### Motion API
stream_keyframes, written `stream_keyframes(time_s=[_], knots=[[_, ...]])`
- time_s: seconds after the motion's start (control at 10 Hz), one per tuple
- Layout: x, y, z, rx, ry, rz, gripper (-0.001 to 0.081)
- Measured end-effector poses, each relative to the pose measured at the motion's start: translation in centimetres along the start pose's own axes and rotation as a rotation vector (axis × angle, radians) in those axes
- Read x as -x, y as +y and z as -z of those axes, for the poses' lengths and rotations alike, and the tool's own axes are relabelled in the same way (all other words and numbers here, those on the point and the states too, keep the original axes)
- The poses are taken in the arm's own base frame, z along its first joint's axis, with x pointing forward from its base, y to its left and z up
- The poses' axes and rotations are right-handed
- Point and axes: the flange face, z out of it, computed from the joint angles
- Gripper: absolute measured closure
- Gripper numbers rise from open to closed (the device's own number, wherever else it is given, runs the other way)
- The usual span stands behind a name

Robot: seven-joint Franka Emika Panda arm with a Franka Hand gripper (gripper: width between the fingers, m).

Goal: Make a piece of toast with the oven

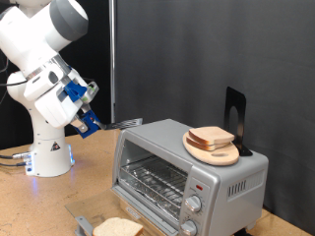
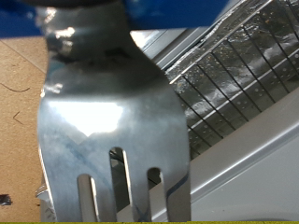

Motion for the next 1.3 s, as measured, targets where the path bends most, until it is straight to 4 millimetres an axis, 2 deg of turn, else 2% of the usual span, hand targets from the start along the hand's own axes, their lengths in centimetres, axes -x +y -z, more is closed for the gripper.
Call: stream_keyframes(time_s=[0.3,0.6,0.9,1.3], knots=[[0.6,1.3,0.9,0.013,-0.03,-0.061,0.044],[2.0,4.4,1.8,0.076,-0.079,-0.088,0.044],[3.2,7.5,1.6,0.127,-0.121,-0.098,0.044],[4.2,10.4,0.0,0.184,-0.153,-0.094,0.044]])
